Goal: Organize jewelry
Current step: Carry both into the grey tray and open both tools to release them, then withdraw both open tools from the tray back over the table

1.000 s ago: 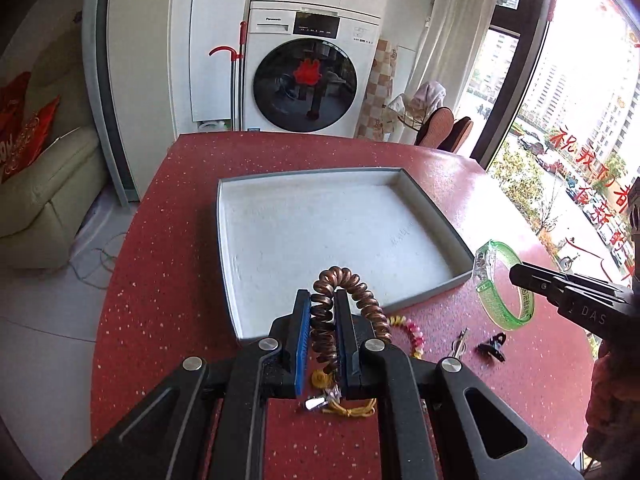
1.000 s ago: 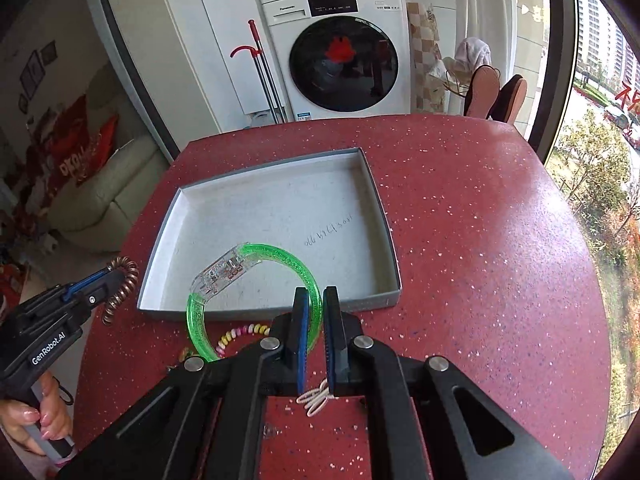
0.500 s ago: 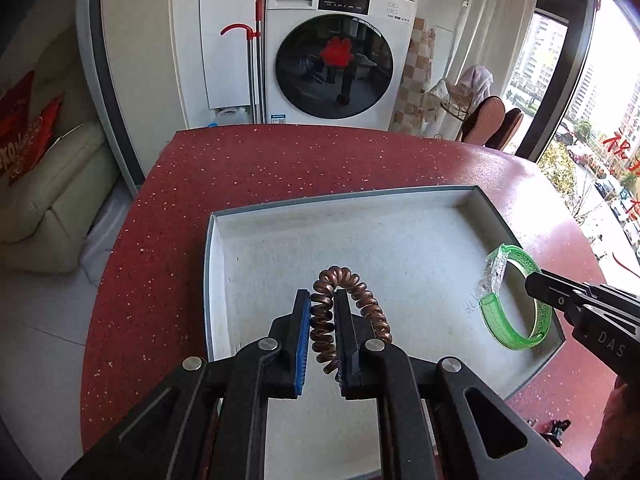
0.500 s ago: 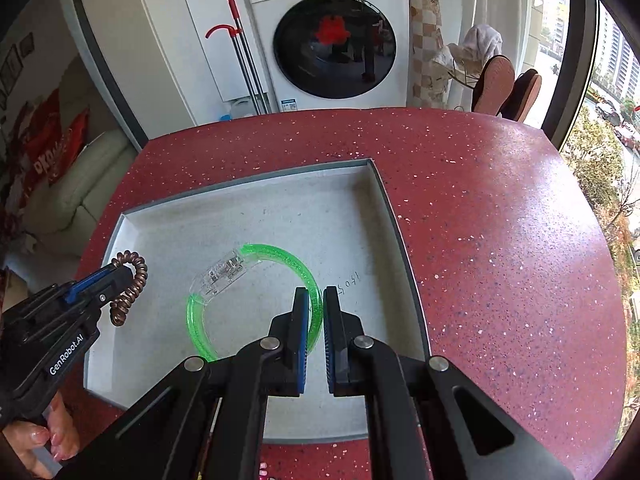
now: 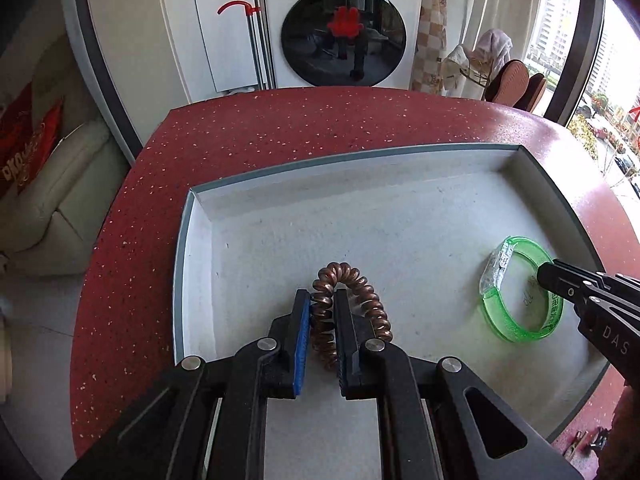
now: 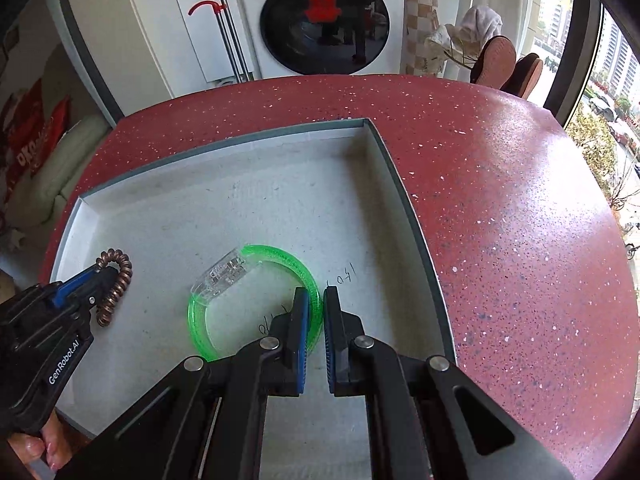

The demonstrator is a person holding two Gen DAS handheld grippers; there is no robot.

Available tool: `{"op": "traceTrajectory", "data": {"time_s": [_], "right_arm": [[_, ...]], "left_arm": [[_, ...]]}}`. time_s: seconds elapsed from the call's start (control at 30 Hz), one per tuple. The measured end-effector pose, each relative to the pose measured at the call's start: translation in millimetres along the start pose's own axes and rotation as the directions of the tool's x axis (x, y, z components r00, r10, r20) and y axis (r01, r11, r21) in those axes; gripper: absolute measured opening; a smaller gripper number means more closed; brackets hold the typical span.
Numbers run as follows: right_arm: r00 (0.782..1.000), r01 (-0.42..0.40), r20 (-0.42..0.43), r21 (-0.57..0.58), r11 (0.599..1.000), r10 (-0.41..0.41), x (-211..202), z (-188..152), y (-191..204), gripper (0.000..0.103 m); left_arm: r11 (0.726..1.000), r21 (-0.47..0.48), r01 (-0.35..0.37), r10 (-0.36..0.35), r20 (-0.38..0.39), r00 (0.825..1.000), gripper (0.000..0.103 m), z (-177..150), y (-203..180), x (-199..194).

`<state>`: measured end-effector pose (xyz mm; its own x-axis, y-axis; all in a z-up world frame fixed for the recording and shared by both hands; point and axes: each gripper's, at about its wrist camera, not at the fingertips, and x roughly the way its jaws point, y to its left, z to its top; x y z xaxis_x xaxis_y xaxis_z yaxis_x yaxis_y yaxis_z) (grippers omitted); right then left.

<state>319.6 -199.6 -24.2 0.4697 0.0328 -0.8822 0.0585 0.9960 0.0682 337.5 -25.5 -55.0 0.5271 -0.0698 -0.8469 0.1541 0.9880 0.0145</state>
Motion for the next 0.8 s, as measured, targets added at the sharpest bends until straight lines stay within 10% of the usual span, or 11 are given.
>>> {"op": "traceTrajectory", "data": {"time_s": [0.27,0.43,0.5,0.53,0.8], "right_arm": [[1.0,-0.027,0.004,-0.002,1.0,0.027,-5,0,5,0.038],[0.998,-0.054,0.043,0.009,0.998,0.054,-22,-1,5,0.04],[0.997,-0.06,0.056,0.014,0.998,0.06,-29,-1,4,0.041],[0.996,-0.062,0.064,0.014,0.998,0.061,-32,-1,4,0.041],[0.992,-0.09,0.093,0.032,0.995,0.086,-52,-7,4,0.056]], "left_arm": [[0.999,0.03,-0.029,0.029,0.011,1.0,0.03,-3,-6,-1],[1.0,0.003,-0.014,0.014,0.009,1.0,0.031,-3,-1,-3],[1.0,-0.006,-0.023,0.023,0.02,1.0,0.094,-4,1,-6],[0.999,-0.016,-0.032,0.032,0.042,0.999,0.103,-4,2,-10],[1.0,0.002,-0.019,0.018,0.122,0.992,0.103,-3,-1,-38]]}}
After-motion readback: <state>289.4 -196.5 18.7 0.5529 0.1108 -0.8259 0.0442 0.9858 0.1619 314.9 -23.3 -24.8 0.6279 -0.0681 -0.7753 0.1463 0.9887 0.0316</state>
